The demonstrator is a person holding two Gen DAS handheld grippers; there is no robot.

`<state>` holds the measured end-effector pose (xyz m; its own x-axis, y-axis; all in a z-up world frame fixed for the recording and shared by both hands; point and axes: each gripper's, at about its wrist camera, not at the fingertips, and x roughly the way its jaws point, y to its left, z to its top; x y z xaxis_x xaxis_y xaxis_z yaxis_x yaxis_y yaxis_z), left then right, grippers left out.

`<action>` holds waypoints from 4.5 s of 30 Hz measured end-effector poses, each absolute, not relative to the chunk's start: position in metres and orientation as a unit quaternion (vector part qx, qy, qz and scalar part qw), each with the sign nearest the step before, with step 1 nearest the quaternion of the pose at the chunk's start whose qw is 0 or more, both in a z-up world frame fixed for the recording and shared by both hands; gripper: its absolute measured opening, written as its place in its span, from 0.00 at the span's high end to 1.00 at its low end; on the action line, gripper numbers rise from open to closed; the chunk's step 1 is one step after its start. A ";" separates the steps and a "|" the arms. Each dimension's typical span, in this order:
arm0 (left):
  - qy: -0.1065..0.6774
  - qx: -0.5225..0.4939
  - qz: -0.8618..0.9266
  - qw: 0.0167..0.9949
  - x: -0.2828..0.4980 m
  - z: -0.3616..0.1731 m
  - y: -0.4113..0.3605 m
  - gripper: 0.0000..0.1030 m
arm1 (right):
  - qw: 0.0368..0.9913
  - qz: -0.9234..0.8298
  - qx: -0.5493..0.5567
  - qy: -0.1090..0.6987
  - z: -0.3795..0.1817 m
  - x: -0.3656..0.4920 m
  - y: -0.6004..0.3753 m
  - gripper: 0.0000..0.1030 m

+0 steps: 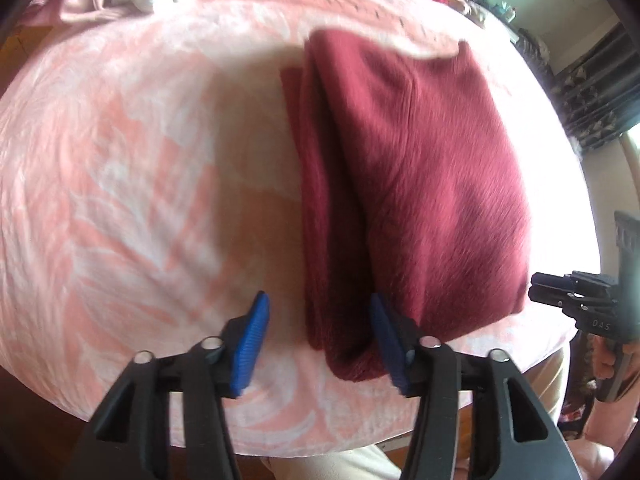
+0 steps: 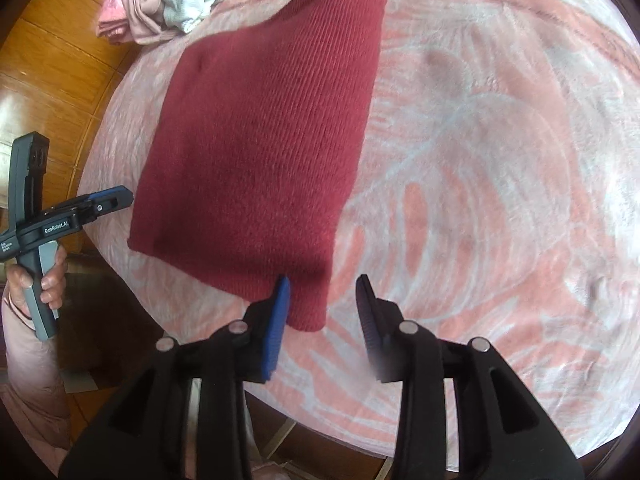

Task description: Fold small clothes

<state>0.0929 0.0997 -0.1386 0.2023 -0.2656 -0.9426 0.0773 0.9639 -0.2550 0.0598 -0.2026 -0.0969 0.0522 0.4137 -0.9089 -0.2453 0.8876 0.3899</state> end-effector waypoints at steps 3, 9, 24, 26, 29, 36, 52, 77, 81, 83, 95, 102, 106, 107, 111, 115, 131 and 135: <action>0.604 -0.073 -0.095 0.788 0.112 -0.130 0.101 0.23 | 0.741 0.214 0.060 0.633 -0.084 0.078 -0.208 0.57; 0.622 -0.096 -0.111 0.769 0.166 -0.148 0.099 0.16 | 0.753 0.213 0.047 0.620 -0.073 0.117 -0.205 0.41; 0.645 -0.183 -0.181 0.719 0.217 -0.200 0.081 0.07 | 0.718 0.236 0.074 0.651 -0.123 0.166 -0.175 0.32; 0.646 -0.181 -0.186 0.718 0.219 -0.202 0.076 0.07 | 0.711 0.237 0.083 0.657 -0.131 0.169 -0.175 0.29; 0.644 -0.163 -0.188 0.724 0.222 -0.204 0.064 0.06 | 0.695 0.252 0.107 0.665 -0.144 0.172 -0.173 0.31; 0.637 -0.165 -0.206 0.724 0.220 -0.197 0.054 0.38 | 0.684 0.269 0.153 0.661 -0.143 0.172 -0.180 0.58; 0.595 -0.169 -0.255 0.743 0.224 -0.144 -0.015 0.59 | 0.738 0.260 0.140 0.606 -0.069 0.179 -0.263 0.68; 0.609 -0.078 -0.215 0.759 0.224 -0.150 -0.101 0.25 | 0.728 0.214 0.188 0.623 -0.140 0.159 -0.370 0.34; 0.597 -0.059 -0.197 0.775 0.184 -0.145 -0.096 0.25 | 0.719 0.217 0.197 0.631 -0.149 0.126 -0.371 0.34; 0.595 -0.047 -0.185 0.781 0.170 -0.148 -0.096 0.25 | 0.716 0.216 0.194 0.635 -0.153 0.116 -0.370 0.35; 0.623 -0.041 -0.170 0.762 0.150 -0.170 -0.090 0.57 | 0.696 0.224 0.205 0.651 -0.157 0.101 -0.367 0.82; 0.626 -0.029 -0.170 0.761 0.148 -0.175 -0.090 0.56 | 0.702 0.199 0.177 0.661 -0.172 0.099 -0.363 0.82; 0.622 -0.025 -0.167 0.765 0.146 -0.180 -0.089 0.52 | 0.705 0.192 0.181 0.659 -0.176 0.097 -0.366 0.80; 0.622 -0.028 -0.166 0.765 0.146 -0.181 -0.090 0.51 | 0.707 0.190 0.179 0.658 -0.176 0.096 -0.367 0.80; 0.615 -0.037 -0.158 0.771 0.144 -0.181 -0.087 0.50 | 0.725 0.170 0.154 0.649 -0.165 0.090 -0.358 0.71; 0.598 -0.038 -0.138 0.788 0.129 -0.171 -0.089 0.42 | 0.744 0.148 0.121 0.640 -0.148 0.076 -0.352 0.67; 0.586 -0.030 -0.108 0.803 0.089 -0.144 -0.085 0.30 | 0.779 0.102 0.056 0.616 -0.114 0.046 -0.332 0.49; 0.584 -0.014 -0.090 0.806 0.082 -0.136 -0.084 0.24 | 0.783 0.097 0.048 0.613 -0.106 0.041 -0.330 0.38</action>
<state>0.0820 -0.0835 -0.1362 0.3006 -0.1625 -0.9398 0.1292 0.9832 -0.1287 0.0412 -0.3304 -0.1060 0.2297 0.2095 -0.9504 -0.0927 0.9768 0.1929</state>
